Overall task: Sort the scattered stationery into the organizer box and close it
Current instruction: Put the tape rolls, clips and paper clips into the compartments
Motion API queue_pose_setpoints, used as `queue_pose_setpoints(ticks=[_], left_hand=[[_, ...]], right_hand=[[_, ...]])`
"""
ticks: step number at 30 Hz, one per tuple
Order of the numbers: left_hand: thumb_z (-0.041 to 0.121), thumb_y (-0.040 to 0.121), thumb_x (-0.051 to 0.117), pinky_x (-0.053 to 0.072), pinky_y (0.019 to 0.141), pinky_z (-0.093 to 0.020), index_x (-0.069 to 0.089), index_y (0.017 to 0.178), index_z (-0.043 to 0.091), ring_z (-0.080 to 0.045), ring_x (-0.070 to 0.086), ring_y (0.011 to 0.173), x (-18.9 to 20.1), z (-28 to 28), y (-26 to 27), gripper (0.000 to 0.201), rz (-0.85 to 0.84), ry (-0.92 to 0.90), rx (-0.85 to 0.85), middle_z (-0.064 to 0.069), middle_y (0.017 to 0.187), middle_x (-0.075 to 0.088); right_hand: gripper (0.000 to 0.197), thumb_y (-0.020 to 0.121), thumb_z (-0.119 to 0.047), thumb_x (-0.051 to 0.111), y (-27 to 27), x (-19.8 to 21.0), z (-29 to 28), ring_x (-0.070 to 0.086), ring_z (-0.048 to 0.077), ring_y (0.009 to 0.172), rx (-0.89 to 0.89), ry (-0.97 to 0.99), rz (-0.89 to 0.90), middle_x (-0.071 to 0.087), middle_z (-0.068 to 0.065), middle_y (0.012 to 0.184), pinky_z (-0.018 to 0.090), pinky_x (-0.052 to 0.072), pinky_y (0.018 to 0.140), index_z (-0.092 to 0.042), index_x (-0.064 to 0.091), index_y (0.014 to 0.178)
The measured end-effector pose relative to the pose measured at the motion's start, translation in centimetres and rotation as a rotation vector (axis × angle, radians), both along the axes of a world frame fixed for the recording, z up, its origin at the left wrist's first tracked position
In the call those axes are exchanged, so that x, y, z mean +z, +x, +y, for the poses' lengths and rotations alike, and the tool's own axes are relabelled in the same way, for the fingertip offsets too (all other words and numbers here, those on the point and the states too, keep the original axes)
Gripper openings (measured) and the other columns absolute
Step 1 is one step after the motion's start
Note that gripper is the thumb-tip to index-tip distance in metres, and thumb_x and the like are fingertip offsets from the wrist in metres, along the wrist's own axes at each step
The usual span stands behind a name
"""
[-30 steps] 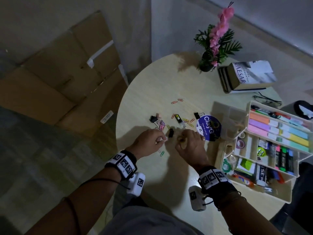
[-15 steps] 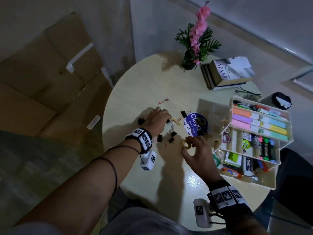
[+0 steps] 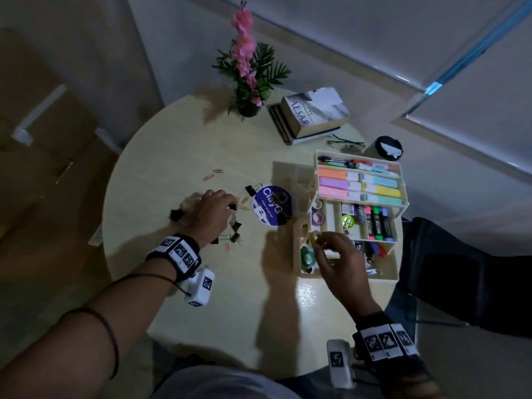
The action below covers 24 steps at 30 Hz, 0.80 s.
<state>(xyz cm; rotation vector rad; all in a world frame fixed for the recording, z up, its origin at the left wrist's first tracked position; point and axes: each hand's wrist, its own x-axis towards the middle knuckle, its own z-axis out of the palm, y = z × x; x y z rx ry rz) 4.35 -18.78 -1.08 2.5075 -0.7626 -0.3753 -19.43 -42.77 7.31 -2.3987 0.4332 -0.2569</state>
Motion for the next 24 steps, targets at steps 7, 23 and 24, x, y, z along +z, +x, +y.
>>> queue_pose_setpoints(ticks=[7,23,24], left_hand=[[0.009,0.096,0.066,0.049,0.087,-0.042,0.070,0.106,0.026,-0.024,0.059,0.099,1.6,-0.2,-4.1,0.020,0.040,-0.132,-0.051,0.004,0.109,0.067],[0.013,0.097,0.066,0.049,0.088,-0.040,0.070,0.108,0.027,-0.016,0.058,0.096,4.5,-2.4,-10.2,0.018,0.068,-0.217,-0.098,0.008,0.105,0.063],[0.014,0.097,0.066,0.049,0.090,-0.039,0.070,0.108,0.028,-0.016,0.058,0.096,4.6,-2.5,-10.4,0.018,0.073,-0.221,-0.099,0.008,0.105,0.063]], right_hand=[[0.012,0.098,-0.017,0.068,3.0,-1.5,-4.4,0.063,0.018,0.087,0.188,-0.195,0.102,0.074,0.002,0.101,0.042,0.056,0.076,-0.014,0.073,0.109],[0.012,0.084,-0.014,0.079,4.8,-0.7,-5.9,0.061,0.030,0.091,0.277,-0.437,0.195,0.074,0.007,0.101,0.037,0.050,0.075,-0.019,0.081,0.095],[0.015,0.083,-0.011,0.079,4.8,-0.8,-5.9,0.061,0.031,0.091,0.267,-0.422,0.190,0.073,0.008,0.102,0.037,0.050,0.076,-0.018,0.081,0.096]])
